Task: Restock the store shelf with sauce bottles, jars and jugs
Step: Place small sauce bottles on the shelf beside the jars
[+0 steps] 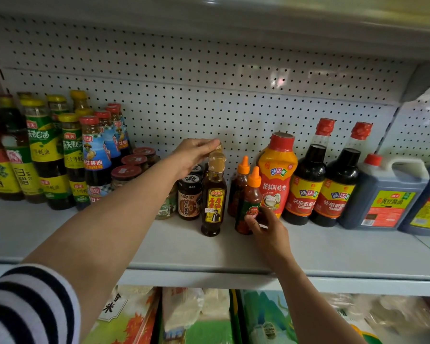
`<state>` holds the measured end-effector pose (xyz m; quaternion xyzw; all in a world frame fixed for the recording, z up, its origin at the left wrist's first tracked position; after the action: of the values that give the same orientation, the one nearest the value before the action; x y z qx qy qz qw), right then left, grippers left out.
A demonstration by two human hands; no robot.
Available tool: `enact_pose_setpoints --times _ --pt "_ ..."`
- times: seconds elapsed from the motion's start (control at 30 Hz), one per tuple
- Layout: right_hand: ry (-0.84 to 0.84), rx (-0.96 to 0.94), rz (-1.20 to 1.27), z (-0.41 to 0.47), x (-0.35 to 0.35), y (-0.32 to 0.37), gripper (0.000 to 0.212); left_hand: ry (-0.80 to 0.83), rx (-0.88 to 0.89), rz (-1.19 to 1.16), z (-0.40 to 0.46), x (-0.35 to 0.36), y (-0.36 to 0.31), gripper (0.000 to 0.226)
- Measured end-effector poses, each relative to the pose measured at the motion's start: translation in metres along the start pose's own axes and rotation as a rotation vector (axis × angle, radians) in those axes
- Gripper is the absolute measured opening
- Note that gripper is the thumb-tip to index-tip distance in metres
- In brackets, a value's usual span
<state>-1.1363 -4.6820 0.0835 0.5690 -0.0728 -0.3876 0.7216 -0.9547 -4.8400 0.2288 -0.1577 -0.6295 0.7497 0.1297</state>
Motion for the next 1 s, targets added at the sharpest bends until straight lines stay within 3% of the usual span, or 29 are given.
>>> enact_pose_setpoints --times 0.13,0.33,0.67,1.0 --pt "-0.002 0.011 0.012 -0.001 -0.002 0.001 0.042 -0.108 0.021 -0.004 -0.007 -0.006 0.001 0.025" --pt "0.003 0.035 0.038 -0.003 -0.004 0.002 0.049 -0.293 0.235 0.081 -0.057 -0.016 0.015 0.038" --pt "0.029 0.042 0.036 -0.004 -0.005 0.003 0.052 -0.082 0.265 0.37 -0.08 -0.001 0.026 0.055" --pt "0.032 0.049 0.043 -0.006 -0.005 0.006 0.049 -0.109 0.287 0.494 -0.066 0.005 0.023 0.049"
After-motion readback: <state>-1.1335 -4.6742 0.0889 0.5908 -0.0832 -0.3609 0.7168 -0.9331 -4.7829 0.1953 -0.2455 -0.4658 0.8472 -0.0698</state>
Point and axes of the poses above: each hand's wrist, its own z-axis towards the middle knuckle, its own x-axis out of the palm, y = z × x, the point moved 4 cm from there along z, towards the middle knuckle, and after that the axes turned 5 degrees about -y, right-handed, at the moved point
